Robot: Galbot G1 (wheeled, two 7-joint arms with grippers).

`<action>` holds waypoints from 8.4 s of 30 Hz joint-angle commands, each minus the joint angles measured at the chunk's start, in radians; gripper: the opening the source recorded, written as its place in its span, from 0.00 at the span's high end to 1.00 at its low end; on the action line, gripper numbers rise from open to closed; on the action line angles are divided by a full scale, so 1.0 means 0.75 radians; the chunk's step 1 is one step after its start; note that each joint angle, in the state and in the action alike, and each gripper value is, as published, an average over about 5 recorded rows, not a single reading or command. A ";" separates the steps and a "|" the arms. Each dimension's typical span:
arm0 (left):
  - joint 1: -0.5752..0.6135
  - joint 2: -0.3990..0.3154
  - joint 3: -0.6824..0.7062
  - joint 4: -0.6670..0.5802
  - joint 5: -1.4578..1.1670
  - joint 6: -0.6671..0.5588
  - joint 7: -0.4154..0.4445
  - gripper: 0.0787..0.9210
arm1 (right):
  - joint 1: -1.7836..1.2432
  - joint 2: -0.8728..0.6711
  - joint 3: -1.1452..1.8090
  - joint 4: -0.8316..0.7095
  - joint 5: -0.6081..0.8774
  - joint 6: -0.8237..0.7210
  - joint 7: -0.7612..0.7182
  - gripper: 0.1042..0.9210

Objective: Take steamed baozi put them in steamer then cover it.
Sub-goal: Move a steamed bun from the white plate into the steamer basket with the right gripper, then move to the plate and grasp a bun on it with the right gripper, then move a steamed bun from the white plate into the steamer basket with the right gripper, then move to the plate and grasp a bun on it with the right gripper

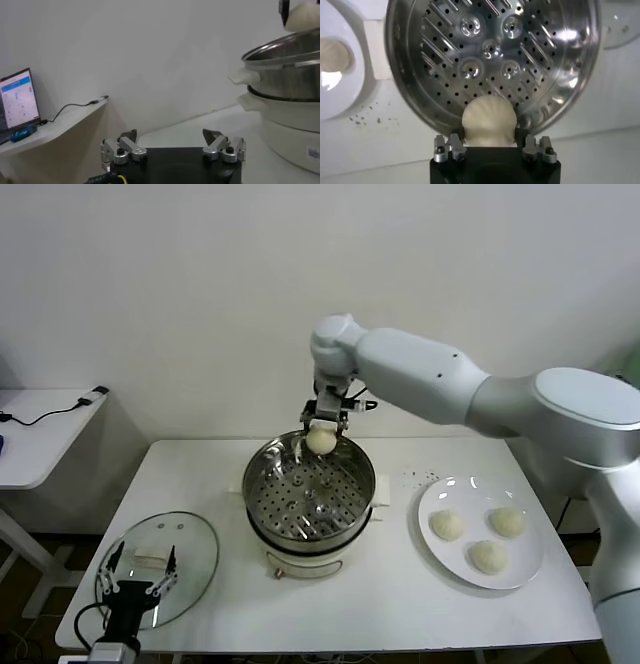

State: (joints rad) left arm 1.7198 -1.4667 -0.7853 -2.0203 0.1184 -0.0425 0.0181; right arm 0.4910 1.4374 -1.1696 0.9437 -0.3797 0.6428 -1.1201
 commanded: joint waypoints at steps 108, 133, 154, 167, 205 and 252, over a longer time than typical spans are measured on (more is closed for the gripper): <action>0.038 -0.014 0.003 0.027 -0.004 -0.021 -0.001 0.12 | -0.338 -0.909 0.039 0.172 0.899 -1.190 0.134 0.29; 0.066 -0.002 0.052 0.008 0.001 -0.045 0.001 0.12 | 0.597 -0.240 -0.642 0.200 1.828 -1.282 0.193 0.30; 0.100 0.002 0.056 -0.079 0.013 -0.016 0.010 0.12 | 0.168 0.070 -0.534 0.131 1.728 -1.368 0.341 0.30; 0.091 0.000 0.052 -0.052 0.012 -0.019 0.008 0.12 | 0.091 0.075 -0.546 0.128 1.706 -1.370 0.350 0.29; 0.040 -0.009 0.071 -0.062 0.053 0.009 0.007 0.12 | 0.395 -1.139 -0.583 0.721 1.127 -1.215 0.104 0.12; 0.070 -0.050 0.067 -0.057 0.154 0.026 0.002 0.12 | -0.523 -1.179 0.087 0.405 0.658 -1.122 0.101 0.27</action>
State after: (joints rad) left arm 1.7715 -1.5047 -0.7347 -2.0621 0.2312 -0.0224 0.0193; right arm 0.0678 0.5485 -1.0939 1.2598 0.1171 -0.2115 -1.0409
